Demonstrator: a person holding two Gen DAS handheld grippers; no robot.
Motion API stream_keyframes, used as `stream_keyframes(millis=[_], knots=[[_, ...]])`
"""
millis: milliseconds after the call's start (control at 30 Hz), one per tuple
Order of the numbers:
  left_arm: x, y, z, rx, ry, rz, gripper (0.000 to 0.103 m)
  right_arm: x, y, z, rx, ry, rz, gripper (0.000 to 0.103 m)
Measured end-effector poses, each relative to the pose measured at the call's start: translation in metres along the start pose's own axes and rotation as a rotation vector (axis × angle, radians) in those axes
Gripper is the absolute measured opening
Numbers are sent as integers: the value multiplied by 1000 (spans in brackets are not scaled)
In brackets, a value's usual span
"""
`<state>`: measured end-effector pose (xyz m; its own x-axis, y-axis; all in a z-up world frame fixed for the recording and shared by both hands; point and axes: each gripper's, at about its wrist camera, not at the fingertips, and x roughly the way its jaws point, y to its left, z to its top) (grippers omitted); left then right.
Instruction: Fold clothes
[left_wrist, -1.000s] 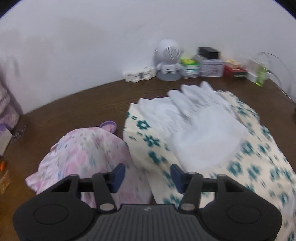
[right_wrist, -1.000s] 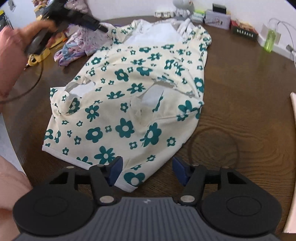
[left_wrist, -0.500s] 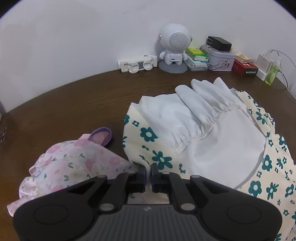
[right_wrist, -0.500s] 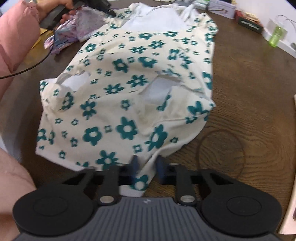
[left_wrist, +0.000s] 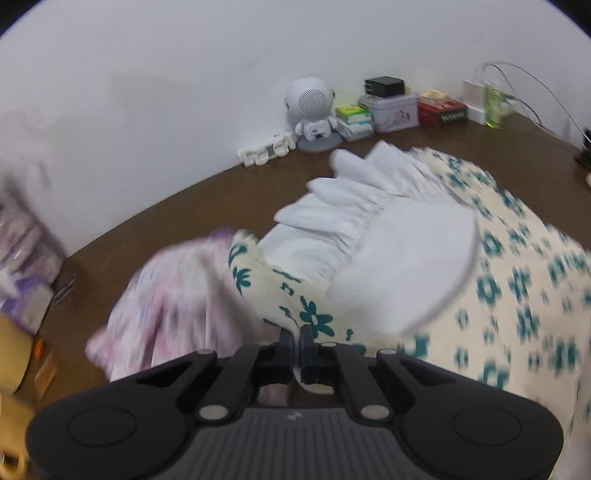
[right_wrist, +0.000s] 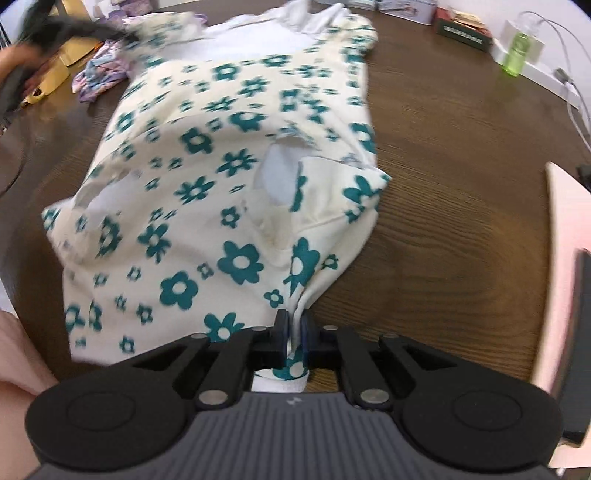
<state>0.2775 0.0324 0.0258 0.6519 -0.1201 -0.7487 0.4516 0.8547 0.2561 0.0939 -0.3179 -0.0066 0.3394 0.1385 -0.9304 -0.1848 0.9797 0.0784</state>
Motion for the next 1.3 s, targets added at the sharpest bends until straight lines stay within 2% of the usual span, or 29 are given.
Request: stream_keyframes(millis=[167,367,567,667,733,767,800,933,1000,1100,1200,1233,1300], knots=[[-49,-6,-80,-111,26,56,2,-4,-24,-4,-45,-2,-18,6],[-108,-15,-161,-290,59,117,2,3,-15,9,-174,-22,-18,6],[-135,-28,-198,-376,75,114,4,16,1,35,-284,-41,-50,6],[-140,-25,-191,-357,62,101,13,20,-1,42,-288,-44,-64,6],[-143,-19,-183,-344,59,93,24,22,-4,43,-271,-50,-62,6],[-145,-15,-178,-338,57,93,36,23,-5,43,-258,-55,-60,7],[-147,-9,-170,-327,49,99,46,22,-8,42,-241,-62,-54,10],[-152,14,-131,-248,-12,113,60,3,-19,28,-127,-118,-5,24],[-134,21,-103,-198,-16,100,67,-6,-21,22,-79,-146,14,30],[-88,29,-62,-138,7,106,67,-3,-22,20,-47,-148,-4,37],[-22,48,-29,-147,75,157,64,1,-25,18,0,-142,-15,37],[-2,57,-22,-170,96,157,61,2,-26,17,17,-144,-15,37],[32,74,-10,-210,121,150,41,2,-28,16,46,-149,-18,37]])
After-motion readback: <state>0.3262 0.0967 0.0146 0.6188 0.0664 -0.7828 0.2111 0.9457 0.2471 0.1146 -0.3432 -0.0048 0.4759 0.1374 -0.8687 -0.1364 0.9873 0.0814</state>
